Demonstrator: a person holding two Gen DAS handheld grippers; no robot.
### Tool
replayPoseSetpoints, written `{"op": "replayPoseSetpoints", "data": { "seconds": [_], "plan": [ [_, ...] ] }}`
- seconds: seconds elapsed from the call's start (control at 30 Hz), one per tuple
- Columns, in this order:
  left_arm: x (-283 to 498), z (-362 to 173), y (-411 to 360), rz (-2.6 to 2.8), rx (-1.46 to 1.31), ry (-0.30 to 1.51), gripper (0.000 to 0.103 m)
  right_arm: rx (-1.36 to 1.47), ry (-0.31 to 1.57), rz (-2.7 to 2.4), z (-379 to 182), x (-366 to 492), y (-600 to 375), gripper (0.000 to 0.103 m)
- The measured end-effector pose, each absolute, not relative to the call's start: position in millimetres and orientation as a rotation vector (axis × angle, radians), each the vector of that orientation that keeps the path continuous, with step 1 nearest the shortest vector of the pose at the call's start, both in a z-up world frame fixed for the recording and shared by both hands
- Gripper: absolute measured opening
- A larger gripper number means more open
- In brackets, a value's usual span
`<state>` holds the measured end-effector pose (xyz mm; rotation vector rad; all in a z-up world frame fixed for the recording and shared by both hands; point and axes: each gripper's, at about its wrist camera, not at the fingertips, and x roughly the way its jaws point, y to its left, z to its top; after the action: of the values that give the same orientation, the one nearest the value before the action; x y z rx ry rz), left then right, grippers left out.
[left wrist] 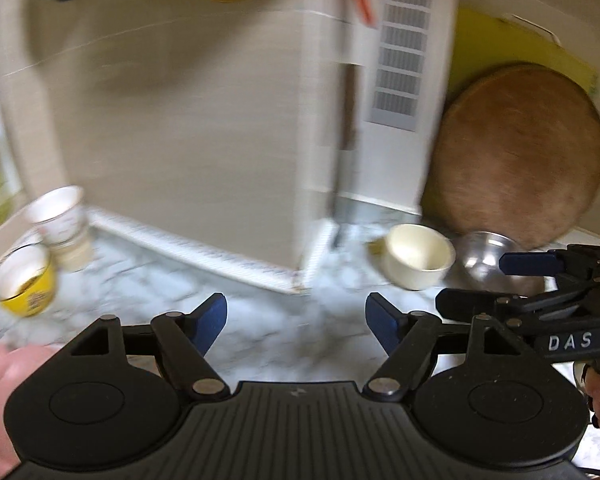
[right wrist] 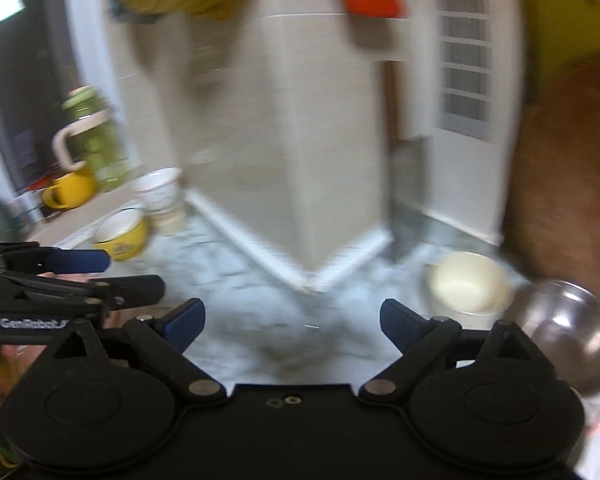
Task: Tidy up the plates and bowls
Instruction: 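Move both grippers to the rim of the large steel bowl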
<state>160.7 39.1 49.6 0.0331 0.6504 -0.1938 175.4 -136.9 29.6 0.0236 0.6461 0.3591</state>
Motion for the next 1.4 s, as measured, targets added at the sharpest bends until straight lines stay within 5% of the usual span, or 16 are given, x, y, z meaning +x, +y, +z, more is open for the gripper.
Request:
{"op": "replayPoseSetpoints", "data": {
  "seconds": [0.53,1.1,1.4],
  "plan": [
    [215,17,-129,-0.411,0.148,0.702,0.076,0.117,0.702,-0.012,10,179,-304,0.095],
    [298,-53,-223,-0.431,0.177,0.887,0.076,0.182,0.818,-0.176,-40,238,-403,0.094],
    [330,-82,-238,-0.411,0.151,0.989,0.075,0.257,0.901,-0.204,-75,266,-430,0.08]
  ]
}}
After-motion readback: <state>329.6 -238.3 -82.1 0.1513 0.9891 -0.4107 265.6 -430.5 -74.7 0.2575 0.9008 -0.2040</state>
